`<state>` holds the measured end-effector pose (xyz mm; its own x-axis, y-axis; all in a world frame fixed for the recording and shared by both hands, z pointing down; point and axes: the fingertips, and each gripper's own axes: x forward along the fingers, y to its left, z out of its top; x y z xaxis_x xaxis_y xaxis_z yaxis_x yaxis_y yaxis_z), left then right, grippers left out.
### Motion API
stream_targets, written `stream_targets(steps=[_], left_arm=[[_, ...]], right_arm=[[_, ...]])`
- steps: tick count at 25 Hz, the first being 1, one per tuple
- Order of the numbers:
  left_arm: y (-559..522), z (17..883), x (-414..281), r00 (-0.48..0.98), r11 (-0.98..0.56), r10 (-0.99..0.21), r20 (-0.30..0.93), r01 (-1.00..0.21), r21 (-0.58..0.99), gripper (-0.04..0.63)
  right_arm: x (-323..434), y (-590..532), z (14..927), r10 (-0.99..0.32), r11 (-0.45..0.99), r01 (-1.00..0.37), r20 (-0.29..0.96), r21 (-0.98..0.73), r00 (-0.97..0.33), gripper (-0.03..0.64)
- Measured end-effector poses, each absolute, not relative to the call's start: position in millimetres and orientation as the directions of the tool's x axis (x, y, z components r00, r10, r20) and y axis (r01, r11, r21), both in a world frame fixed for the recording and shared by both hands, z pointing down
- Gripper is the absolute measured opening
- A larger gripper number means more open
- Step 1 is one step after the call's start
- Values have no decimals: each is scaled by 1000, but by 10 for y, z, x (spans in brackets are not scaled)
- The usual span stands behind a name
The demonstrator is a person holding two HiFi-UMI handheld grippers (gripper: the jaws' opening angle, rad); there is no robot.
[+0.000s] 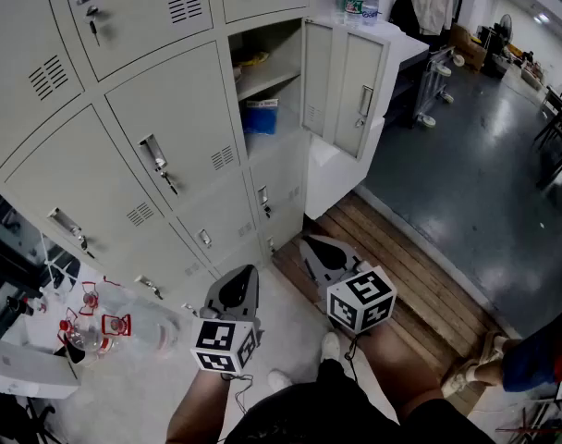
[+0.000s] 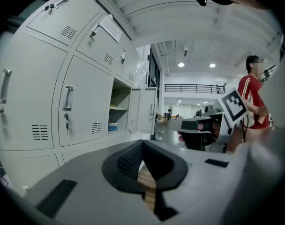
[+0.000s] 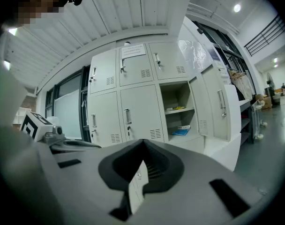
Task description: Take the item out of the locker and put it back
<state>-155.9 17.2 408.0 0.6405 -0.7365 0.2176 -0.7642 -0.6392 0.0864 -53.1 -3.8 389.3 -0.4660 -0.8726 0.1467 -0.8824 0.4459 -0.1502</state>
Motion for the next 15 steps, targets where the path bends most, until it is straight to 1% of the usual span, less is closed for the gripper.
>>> stream_targets(steps=[15], left_arm=[[137, 4104, -1391, 639, -637, -734, 230, -765, 92, 3]], right_arm=[[-376, -125, 3874, -865, 463, -871, 129, -165, -485, 0]])
